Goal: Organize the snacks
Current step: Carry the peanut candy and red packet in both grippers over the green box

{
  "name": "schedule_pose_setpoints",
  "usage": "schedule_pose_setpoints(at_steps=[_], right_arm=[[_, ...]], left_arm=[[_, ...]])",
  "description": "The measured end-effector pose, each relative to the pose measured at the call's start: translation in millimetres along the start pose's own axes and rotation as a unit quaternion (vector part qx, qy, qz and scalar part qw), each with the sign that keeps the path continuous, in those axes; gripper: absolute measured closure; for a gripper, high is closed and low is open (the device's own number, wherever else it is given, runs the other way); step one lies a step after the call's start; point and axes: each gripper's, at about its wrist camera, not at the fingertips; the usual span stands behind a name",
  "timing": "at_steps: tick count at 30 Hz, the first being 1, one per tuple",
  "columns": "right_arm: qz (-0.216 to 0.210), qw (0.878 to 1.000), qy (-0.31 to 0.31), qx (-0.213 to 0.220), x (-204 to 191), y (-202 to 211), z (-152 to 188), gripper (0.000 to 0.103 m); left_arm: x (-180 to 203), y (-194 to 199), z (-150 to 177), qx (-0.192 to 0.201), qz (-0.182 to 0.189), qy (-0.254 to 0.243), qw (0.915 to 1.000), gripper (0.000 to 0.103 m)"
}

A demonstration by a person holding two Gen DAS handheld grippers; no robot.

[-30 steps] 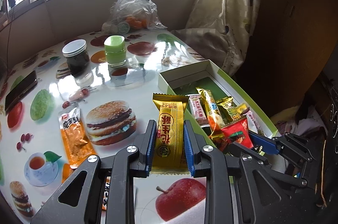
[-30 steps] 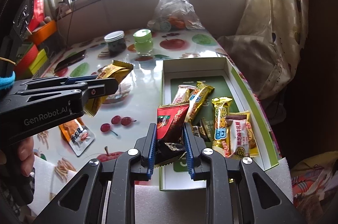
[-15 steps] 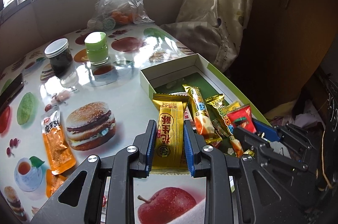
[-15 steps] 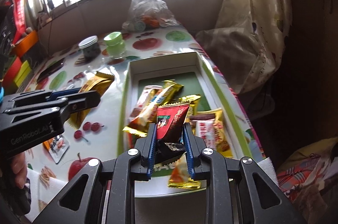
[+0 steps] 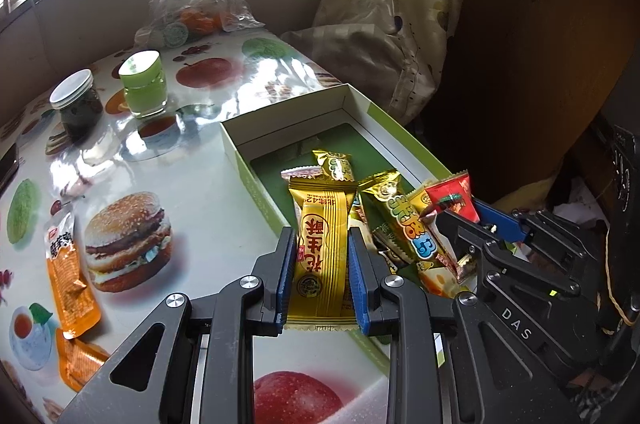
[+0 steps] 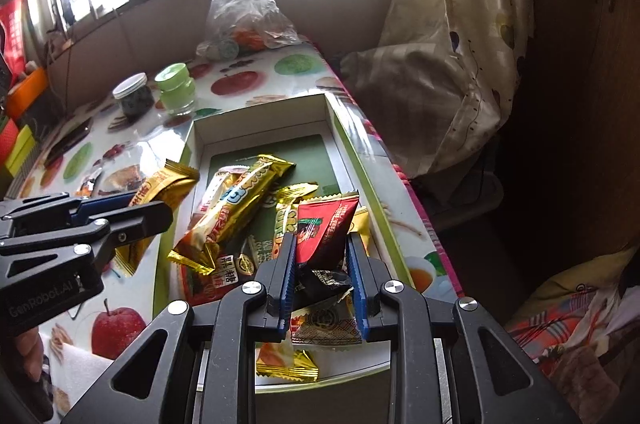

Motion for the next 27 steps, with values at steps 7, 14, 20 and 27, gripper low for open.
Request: schedule_pose_setpoints(at_steps=[7,14,20,27], right_arm=[[-0.001,1.000,0.004,0.002,2.1,-6.0,-3.5,0.080],[-0.002,1.000,0.007,0.004,1.4,-12.8,-10.3,0.080],[-0.006,1.000,0.012,-0.001,1.4,-20.3,-14.1,0.080],[-0.009,1.000,0.006,-0.006,4.8,-26.8,-14.0,0.080]], left_arm=[[7.7,-10.3,0.4,-0.012,0.003,-0.003,0.9999,0.077],[11.2,-14.4,1.0,-0.014,0.002,-0.005,0.9999,0.077],[13.4,-16.3,0.6,-0.016,-0.001,-0.003,0.9999,0.077],[13.8,-20.7,-0.7,-0.023,0.006,-0.002,0.9997,0.074]])
Point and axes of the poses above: each gripper's, at about its wrist camera, not at the fingertips, and y roughly against the way its jaws point, x to its right, z to its underside, and after that the axes turned 3 degrees about y, right-handed
